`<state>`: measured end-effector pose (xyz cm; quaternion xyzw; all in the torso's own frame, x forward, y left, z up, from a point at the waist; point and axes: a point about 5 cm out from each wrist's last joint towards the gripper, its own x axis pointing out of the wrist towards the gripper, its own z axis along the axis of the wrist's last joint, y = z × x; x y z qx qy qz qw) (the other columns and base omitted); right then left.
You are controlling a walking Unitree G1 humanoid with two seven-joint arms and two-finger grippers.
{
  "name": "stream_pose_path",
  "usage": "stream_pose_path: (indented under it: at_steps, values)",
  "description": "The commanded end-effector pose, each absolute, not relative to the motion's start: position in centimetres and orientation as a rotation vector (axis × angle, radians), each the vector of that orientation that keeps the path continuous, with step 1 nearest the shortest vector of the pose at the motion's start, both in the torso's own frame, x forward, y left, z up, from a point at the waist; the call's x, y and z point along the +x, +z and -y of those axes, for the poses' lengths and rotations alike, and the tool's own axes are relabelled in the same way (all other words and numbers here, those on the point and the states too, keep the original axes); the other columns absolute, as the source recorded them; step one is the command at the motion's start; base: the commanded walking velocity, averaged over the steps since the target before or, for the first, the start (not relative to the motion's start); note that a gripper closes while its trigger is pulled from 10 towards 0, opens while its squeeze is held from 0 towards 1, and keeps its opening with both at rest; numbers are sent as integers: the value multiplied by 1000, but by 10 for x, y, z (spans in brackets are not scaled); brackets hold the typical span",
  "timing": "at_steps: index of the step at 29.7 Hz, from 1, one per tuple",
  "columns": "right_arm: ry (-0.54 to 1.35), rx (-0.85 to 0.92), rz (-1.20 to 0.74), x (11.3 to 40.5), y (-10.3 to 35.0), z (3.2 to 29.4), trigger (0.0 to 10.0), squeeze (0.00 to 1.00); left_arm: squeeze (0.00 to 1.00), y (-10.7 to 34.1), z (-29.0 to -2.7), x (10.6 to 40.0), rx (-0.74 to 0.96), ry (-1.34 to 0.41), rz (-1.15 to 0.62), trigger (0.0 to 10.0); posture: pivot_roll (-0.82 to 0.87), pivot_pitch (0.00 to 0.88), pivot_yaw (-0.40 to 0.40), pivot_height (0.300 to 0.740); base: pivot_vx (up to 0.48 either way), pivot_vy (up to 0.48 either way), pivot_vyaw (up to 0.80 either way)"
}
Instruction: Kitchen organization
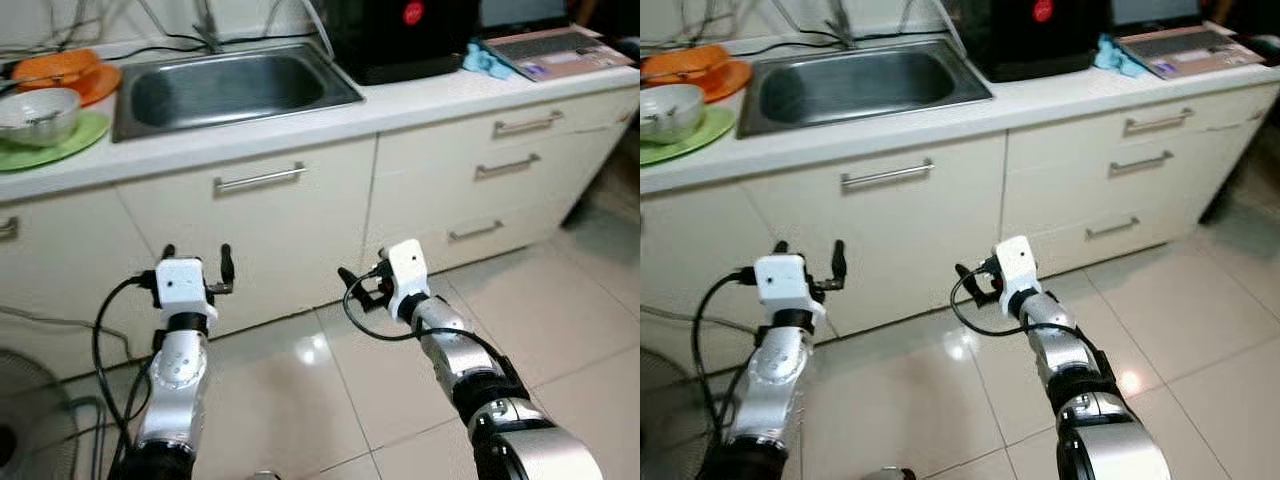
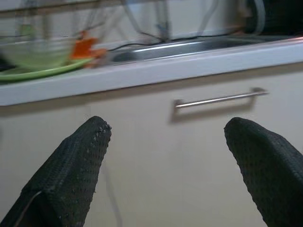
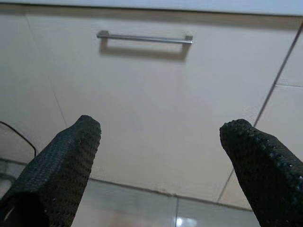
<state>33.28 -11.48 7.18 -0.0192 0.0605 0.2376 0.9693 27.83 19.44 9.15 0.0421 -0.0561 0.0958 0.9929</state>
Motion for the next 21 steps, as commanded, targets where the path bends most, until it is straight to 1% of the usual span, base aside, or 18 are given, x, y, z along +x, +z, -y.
stream_pose_path:
  at_steps: [1,3,4,5,9,12,16,18,20,21]
  values:
    - [463,-3,-103,333,78,118,10000,0,0,93,-199,274,60,224,93,10000,-30,0,21,740,0,0,0]
    - [455,4,-103,330,81,123,10000,0,0,96,-196,260,-10,208,80,10000,-35,0,22,740,0,0,0]
    - [452,1,-91,328,85,127,10000,0,0,100,-192,251,-6,182,78,10000,-35,0,24,740,0,0,0]
    - [452,1,-91,328,85,127,10000,0,0,100,-192,251,-6,182,78,10000,-35,0,24,740,0,0,0]
    - [427,21,-85,325,95,135,10000,0,0,106,-194,238,88,171,65,10000,-32,0,23,740,0,0,0]
    - [427,26,-89,324,100,137,10000,0,0,111,-192,235,137,161,73,10000,-34,0,24,740,0,0,0]
    - [404,14,-71,327,113,133,10000,0,0,128,-187,246,140,178,120,10000,-41,0,22,740,0,0,0]
    - [382,43,-73,329,116,129,10000,0,0,131,-188,249,140,220,131,10000,-41,0,22,740,0,0,0]
    - [398,109,-82,329,121,124,10000,0,0,131,-186,250,138,231,126,10000,-42,0,15,740,0,0,0]
    - [399,86,-54,329,126,122,10000,0,0,131,-185,249,141,234,123,10000,-41,0,11,740,0,0,0]
